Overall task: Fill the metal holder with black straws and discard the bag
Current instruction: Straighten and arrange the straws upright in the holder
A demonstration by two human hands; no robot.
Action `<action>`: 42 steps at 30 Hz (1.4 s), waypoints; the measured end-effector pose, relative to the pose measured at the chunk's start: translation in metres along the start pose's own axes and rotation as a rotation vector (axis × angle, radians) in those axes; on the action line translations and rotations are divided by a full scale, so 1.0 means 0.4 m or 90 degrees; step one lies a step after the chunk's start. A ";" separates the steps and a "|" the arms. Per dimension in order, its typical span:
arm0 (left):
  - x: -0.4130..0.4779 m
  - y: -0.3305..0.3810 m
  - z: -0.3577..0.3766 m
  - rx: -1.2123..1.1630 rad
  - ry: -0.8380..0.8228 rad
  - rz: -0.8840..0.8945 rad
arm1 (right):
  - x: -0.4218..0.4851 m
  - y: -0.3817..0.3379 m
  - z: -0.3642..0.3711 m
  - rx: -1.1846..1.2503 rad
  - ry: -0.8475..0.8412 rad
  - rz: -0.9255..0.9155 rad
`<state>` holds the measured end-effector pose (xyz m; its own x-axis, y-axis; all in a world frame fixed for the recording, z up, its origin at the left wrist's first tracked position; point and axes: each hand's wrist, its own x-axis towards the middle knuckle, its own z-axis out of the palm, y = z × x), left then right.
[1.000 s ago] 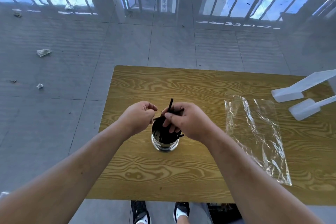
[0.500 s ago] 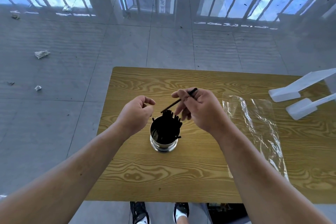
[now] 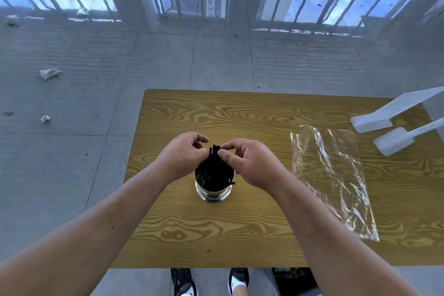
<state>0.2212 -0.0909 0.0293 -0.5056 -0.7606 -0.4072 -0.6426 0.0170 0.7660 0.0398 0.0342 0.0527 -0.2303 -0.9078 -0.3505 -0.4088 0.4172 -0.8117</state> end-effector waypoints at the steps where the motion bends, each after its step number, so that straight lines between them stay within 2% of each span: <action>1: 0.003 -0.003 0.005 0.023 -0.019 0.000 | 0.002 0.013 0.001 0.001 0.034 0.005; 4: 0.011 -0.009 0.021 0.070 -0.026 0.023 | 0.017 0.040 0.009 -0.054 0.122 -0.006; 6: 0.018 -0.013 0.032 0.067 -0.016 0.033 | 0.030 0.044 0.023 -0.066 0.098 0.001; 10: 0.020 -0.010 0.043 0.040 0.012 0.032 | 0.064 0.025 0.048 0.005 0.033 0.025; 15: 0.020 -0.022 0.044 0.025 0.053 0.019 | 0.073 0.018 0.079 -0.044 0.060 -0.003; 20: 0.019 -0.030 0.039 -0.036 0.034 0.018 | 0.070 0.034 0.073 -0.052 0.117 0.011; 27: 0.015 -0.030 0.035 -0.087 0.045 0.035 | 0.056 0.046 0.073 0.048 0.095 0.033; 30: 0.011 -0.034 0.034 -0.084 0.053 0.037 | 0.045 0.061 0.078 0.019 0.070 0.032; 35: 0.013 -0.041 0.025 0.022 0.082 0.017 | 0.044 0.074 0.084 0.011 0.105 0.012; 42: 0.015 -0.044 0.035 0.006 0.062 0.017 | 0.074 0.060 0.101 -0.003 0.115 -0.005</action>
<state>0.2214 -0.0866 0.0066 -0.4645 -0.8195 -0.3356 -0.6349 0.0440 0.7713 0.0589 0.0156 0.0038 -0.3817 -0.8887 -0.2538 -0.4156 0.4103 -0.8117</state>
